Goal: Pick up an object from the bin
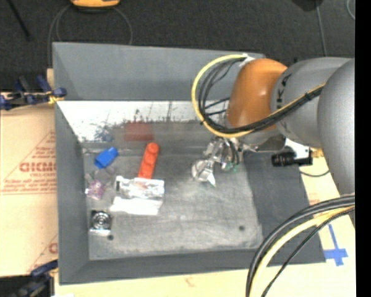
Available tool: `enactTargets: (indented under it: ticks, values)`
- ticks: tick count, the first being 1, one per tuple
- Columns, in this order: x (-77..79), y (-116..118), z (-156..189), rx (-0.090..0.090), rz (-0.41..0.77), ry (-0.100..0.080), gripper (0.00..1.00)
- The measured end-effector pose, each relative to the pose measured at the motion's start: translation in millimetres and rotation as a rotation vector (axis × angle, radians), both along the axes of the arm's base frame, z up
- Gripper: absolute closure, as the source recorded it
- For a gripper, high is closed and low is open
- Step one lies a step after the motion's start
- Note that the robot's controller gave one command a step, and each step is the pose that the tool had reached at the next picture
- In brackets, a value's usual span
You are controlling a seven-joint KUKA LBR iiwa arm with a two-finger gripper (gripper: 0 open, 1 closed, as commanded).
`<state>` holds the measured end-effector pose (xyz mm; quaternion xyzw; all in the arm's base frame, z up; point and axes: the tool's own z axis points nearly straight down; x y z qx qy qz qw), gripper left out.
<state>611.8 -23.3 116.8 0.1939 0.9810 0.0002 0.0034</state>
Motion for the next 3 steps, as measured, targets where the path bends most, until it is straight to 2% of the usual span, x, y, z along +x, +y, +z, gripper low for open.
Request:
enactTargets:
  ticks: [1,3]
  values:
    - [2.2,-0.6,42.5,0.001,0.004,-0.002,1.0]
    - [4.4,-2.8,48.0,-0.001,0.008,0.001,1.0]
